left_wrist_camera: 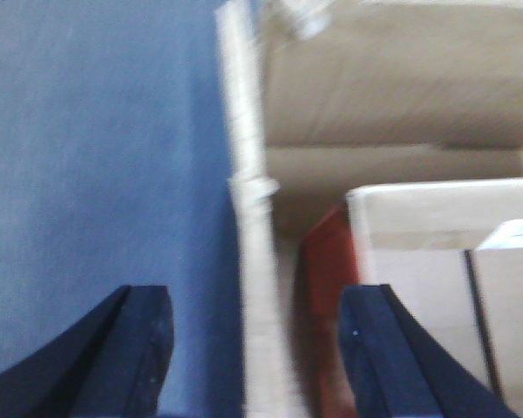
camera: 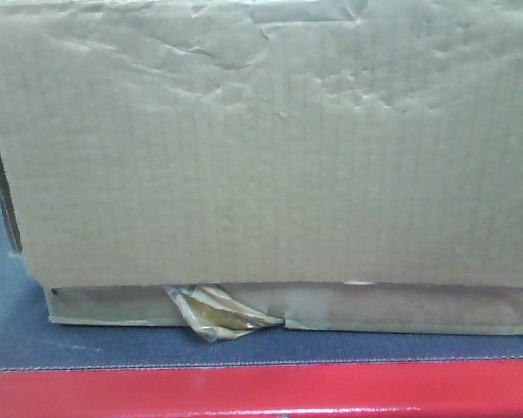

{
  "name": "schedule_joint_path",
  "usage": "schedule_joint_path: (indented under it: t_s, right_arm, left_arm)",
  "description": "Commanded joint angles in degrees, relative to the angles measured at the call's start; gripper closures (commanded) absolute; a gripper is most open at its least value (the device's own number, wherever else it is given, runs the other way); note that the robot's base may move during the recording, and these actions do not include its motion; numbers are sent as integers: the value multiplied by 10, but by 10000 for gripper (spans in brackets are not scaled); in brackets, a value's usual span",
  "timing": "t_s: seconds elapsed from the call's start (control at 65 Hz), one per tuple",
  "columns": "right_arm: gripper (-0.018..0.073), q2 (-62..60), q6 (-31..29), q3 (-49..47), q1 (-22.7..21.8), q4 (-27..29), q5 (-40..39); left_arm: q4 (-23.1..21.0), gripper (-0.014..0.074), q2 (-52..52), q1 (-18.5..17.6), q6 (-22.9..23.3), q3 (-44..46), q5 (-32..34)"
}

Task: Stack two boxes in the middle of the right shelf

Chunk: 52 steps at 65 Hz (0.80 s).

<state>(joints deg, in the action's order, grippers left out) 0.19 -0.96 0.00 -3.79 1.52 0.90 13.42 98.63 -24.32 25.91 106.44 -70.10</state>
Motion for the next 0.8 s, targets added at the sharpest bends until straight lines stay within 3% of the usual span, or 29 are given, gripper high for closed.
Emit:
schedule_joint_path:
  t_s: [0.0, 0.462, 0.785]
  right_arm:
    - [720, -2, 0, 0, -3, 1, -13]
    - [720, -2, 0, 0, -3, 1, -13]
    - [720, -2, 0, 0, -3, 1, -13]
  left_arm:
    - [-33, 267, -5, 13, -16, -21, 1]
    - [-70, 267, -5, 13, -14, -133, 1]
    - [-70, 267, -5, 13, -13, -136, 1]
